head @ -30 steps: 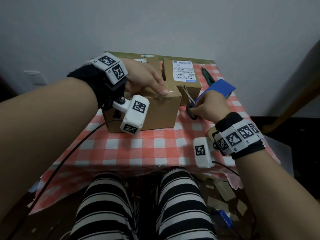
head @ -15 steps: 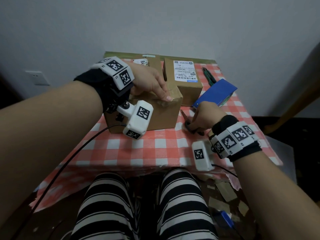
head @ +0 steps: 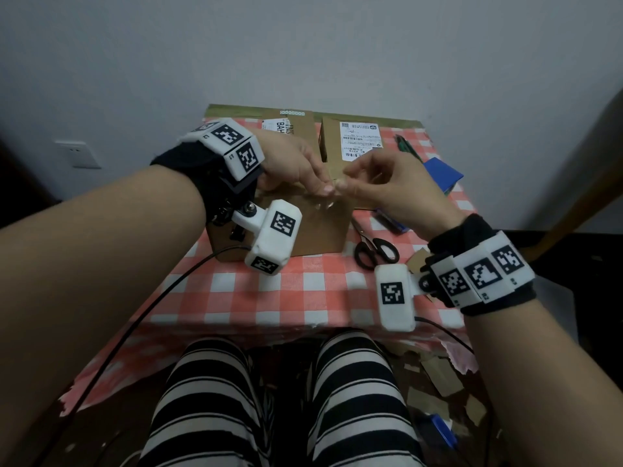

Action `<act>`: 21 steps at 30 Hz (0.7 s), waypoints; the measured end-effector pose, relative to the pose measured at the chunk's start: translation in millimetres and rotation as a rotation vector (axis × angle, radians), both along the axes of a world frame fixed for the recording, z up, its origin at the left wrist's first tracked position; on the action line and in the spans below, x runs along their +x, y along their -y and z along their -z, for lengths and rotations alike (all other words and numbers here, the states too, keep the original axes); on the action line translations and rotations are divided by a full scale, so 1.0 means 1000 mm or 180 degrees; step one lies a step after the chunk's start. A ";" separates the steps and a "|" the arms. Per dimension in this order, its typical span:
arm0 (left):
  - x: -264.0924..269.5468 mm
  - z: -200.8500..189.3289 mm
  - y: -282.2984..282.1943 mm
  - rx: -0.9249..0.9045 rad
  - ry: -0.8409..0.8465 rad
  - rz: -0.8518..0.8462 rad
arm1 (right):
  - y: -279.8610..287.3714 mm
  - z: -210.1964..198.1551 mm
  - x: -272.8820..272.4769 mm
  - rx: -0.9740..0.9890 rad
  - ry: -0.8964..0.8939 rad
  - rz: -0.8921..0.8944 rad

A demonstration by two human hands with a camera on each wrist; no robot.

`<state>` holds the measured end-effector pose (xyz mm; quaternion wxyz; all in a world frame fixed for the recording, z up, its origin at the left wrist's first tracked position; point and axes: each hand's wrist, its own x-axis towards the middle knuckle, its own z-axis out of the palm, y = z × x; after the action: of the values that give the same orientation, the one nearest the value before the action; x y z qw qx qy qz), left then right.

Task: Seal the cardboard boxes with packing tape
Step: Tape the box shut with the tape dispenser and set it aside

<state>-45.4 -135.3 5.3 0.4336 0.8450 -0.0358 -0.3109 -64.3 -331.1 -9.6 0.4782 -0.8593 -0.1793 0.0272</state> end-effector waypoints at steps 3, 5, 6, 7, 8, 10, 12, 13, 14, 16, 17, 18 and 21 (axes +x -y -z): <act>-0.012 -0.010 0.005 -0.0038 -0.0014 -0.0142 | -0.006 -0.002 -0.005 0.0049 -0.0127 -0.0339; -0.015 -0.012 0.006 -0.0019 0.0030 -0.0163 | -0.008 0.001 -0.003 0.0154 -0.0110 -0.0285; -0.015 -0.011 0.006 -0.0016 0.0052 -0.0165 | -0.008 0.001 -0.002 0.0192 -0.0138 -0.0260; -0.015 -0.011 0.006 -0.0023 0.0073 -0.0173 | -0.008 0.003 -0.001 0.0183 -0.0158 -0.0214; -0.015 -0.010 0.006 -0.0050 0.0098 -0.0176 | -0.007 0.003 -0.001 0.0151 -0.0173 -0.0162; -0.012 -0.007 0.003 -0.0128 0.0204 -0.0202 | -0.005 0.002 0.000 0.0077 -0.0171 -0.0088; -0.008 -0.004 0.001 -0.0255 0.0262 -0.0242 | -0.004 0.001 0.000 0.0060 -0.0162 -0.0113; -0.008 -0.004 0.001 -0.0293 0.0263 -0.0287 | -0.002 0.000 -0.001 0.0054 -0.0179 -0.0160; -0.007 -0.004 0.001 -0.0316 0.0250 -0.0334 | 0.000 -0.002 -0.003 0.0022 -0.0236 -0.0226; -0.010 -0.007 0.003 -0.0285 0.0235 -0.0376 | 0.006 -0.008 -0.007 -0.0198 -0.0405 -0.0404; -0.011 -0.008 0.003 -0.0239 0.0250 -0.0381 | 0.010 -0.011 -0.009 -0.0372 -0.0483 -0.0511; -0.011 -0.008 0.003 -0.0194 0.0275 -0.0381 | 0.012 -0.014 -0.012 -0.0559 -0.0567 -0.0646; -0.011 -0.007 0.002 0.0076 0.0426 -0.0292 | 0.015 -0.017 -0.019 -0.0908 -0.0860 -0.1036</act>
<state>-56.3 -137.4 12.4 0.4339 0.8698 -0.0223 -0.2339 -83.6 -346.4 7.1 0.3610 -0.8665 -0.2440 0.2434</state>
